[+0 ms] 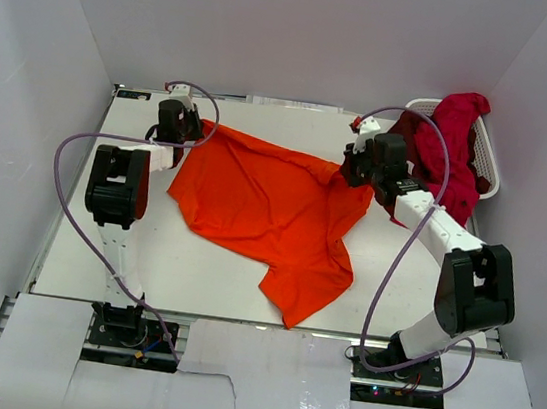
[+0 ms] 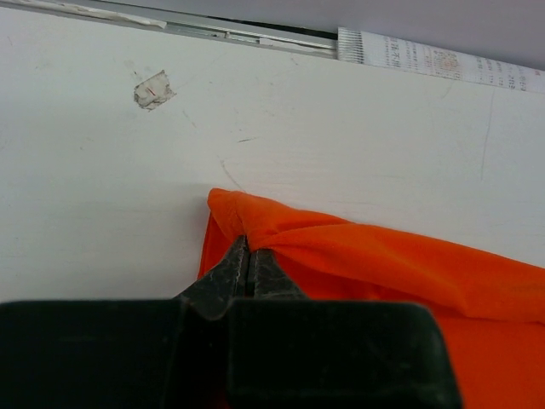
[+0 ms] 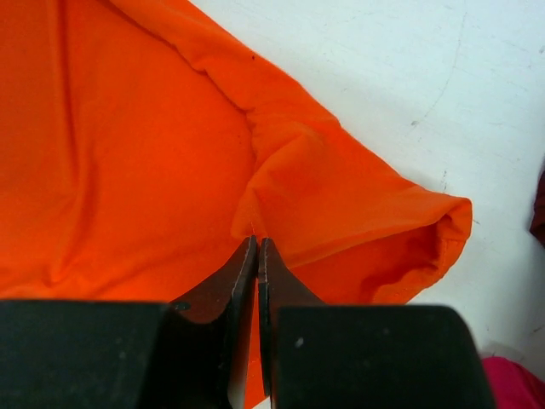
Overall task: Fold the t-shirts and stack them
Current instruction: Flatten out the tshirt
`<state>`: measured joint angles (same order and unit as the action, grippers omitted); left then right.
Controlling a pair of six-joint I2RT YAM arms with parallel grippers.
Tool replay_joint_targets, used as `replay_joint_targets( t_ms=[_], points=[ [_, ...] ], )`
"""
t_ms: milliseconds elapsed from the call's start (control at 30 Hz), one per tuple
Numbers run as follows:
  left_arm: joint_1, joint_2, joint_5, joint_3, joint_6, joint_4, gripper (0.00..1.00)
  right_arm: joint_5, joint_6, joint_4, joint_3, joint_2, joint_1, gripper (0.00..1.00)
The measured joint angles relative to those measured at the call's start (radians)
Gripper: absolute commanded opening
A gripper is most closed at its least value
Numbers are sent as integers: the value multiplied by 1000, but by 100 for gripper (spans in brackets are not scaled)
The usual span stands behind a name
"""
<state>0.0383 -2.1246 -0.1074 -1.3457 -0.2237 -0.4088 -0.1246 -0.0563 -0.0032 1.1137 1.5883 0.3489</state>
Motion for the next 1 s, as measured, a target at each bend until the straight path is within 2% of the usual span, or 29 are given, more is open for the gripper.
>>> replay_joint_targets(
  t_ms=[367,633,667,733,767,800,867,933,1000],
  points=[
    [-3,0,-2,-31,-6,43,0,19,-3,-72,-5,-118,0,8],
    [-3,-1,4,-58,-15,66,0,17,5,-105,-71,-208,15,8],
    [-3,-1,7,-58,-17,69,11,17,5,-109,-82,-210,23,8],
    [-3,-2,15,-58,-19,77,25,18,9,-121,-104,-208,43,8],
    [-3,-2,22,-58,-21,84,40,18,12,-126,-118,-205,55,11],
    [-3,-2,29,-56,-19,89,44,17,16,-133,-131,-201,64,16],
    [-3,-2,47,-54,-30,96,53,18,28,-158,-146,-180,81,22],
    [-3,-2,78,-50,-36,105,62,27,45,-185,-149,-153,86,41],
    [-4,-2,119,-49,-48,125,75,49,59,-201,-149,-135,83,63]
  ],
)
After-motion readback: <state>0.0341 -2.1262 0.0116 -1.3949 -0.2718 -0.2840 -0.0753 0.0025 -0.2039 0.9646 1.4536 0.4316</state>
